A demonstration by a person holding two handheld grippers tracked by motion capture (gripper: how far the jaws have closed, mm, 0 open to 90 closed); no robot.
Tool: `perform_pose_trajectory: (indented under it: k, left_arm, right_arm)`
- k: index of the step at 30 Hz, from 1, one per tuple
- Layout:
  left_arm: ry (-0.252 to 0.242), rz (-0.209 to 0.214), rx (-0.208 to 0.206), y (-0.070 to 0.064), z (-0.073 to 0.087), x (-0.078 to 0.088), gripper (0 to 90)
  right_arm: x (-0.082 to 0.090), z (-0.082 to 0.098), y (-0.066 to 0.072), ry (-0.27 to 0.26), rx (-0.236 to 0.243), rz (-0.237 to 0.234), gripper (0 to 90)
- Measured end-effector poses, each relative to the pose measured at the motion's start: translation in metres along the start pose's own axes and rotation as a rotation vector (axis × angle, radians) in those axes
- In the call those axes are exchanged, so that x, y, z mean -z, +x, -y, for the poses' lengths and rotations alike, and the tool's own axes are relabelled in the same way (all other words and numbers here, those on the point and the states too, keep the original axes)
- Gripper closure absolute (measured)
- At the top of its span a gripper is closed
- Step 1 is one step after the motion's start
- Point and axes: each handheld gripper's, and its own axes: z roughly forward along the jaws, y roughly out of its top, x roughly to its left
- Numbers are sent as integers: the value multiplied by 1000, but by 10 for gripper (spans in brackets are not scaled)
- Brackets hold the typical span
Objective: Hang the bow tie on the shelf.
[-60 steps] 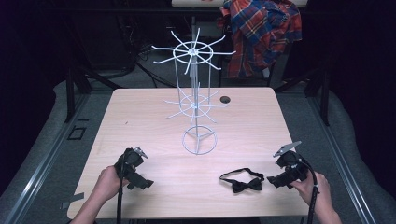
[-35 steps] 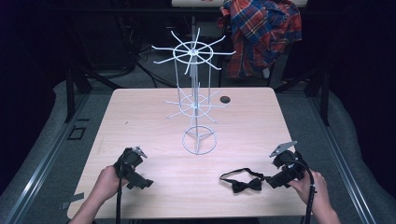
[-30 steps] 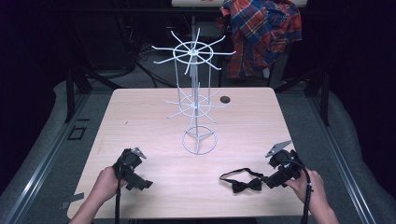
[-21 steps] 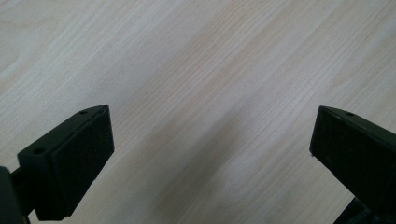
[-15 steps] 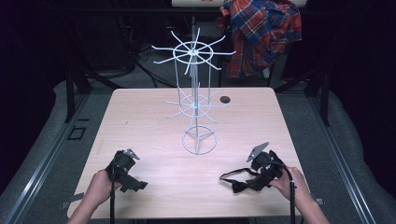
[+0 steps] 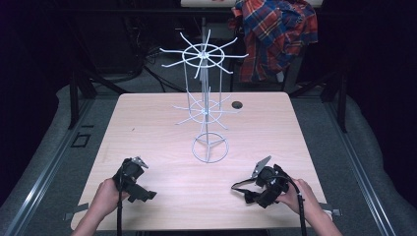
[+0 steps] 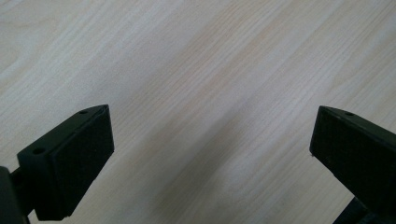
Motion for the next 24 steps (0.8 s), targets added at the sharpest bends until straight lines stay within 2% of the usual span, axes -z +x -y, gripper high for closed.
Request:
perform_pose_trajectory:
  k: [3,6,9,12,14,16,17,18,19,20,21,24]
  left_arm:
    - [-2,1,2,0,0,0,0]
    - [0,0,4,0,1,1,0]
    - [2,0,9,0,1,1,0]
    - [-1,-2,8,0,1,1,0]
    - [1,-2,8,0,1,1,0]
    - [0,0,10,0,1,1,0]
    - [0,-2,7,0,1,1,0]
    - [0,0,9,0,1,1,0]
    - [2,0,11,0,1,1,0]
    - [2,0,11,0,1,1,0]
    - [3,-2,9,0,1,1,0]
    - [1,-1,10,0,2,1,0]
  right_arm:
    - [-3,-1,1,8,-1,-8,28]
    - [-4,-2,3,11,6,-18,27]
    - [-7,-5,6,22,9,-44,115]
    - [-9,-7,9,38,25,-65,260]
    - [-10,-8,12,45,43,-66,332]
    - [-11,-8,13,45,47,-69,353]
    - [-11,-9,14,62,68,-57,417]
    - [-11,-9,14,62,68,-57,417]
    - [-12,-9,14,76,67,-57,466]
    - [-12,-9,14,76,67,-57,466]
    - [-13,-9,14,92,68,-48,503]
    - [-15,-8,13,97,69,-55,514]
